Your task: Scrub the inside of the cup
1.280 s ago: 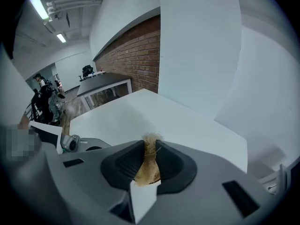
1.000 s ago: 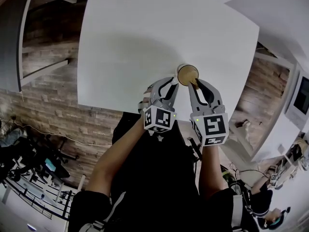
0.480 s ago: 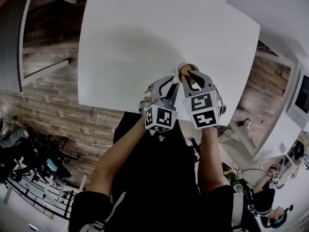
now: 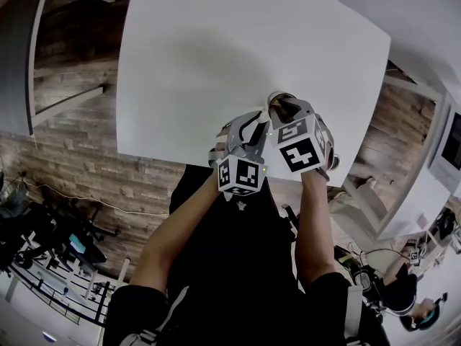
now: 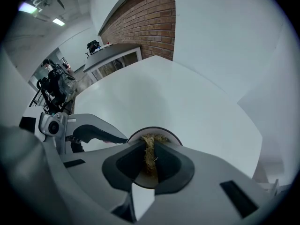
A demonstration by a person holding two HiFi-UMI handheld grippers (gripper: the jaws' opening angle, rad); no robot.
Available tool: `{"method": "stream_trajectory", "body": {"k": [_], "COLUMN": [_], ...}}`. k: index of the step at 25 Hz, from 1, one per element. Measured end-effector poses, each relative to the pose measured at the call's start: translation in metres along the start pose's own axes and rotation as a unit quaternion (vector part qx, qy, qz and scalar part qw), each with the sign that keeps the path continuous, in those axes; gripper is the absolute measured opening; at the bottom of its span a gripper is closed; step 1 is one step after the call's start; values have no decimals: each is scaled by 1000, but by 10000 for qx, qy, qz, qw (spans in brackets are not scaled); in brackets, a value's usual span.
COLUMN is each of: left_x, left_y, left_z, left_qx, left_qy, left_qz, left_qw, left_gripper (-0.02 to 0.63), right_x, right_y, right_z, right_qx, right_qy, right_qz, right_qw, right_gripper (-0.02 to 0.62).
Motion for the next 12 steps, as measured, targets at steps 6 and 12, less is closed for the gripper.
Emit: {"method": "stream_trajectory", "body": {"k": [6,12], "left_x": [0,1], "left_y": [0,0], "left_z": [0,-1], "left_qx": [-41,-37], "left_qy": [77,4], "left_qz": [39,21], "left_qw": [10000,10000], "left_gripper": [77,78], "right_x": [3,15], "right_y": [28,63], "right_z": [2,12], "right_qx": [466,1033], "right_qy": [-61,-301], "right_qz": [18,198], "right_qw": [9989,9940], "right_gripper": [44,44]}}
Point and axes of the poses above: the fingertips, and each gripper's own axes: y backward along the fingers, x to its right, z out of its underside, the point moved 5 cm from there along y, backward along the fingers, and after that the axes turned 10 degrees about -x, right-handed, at the moved point
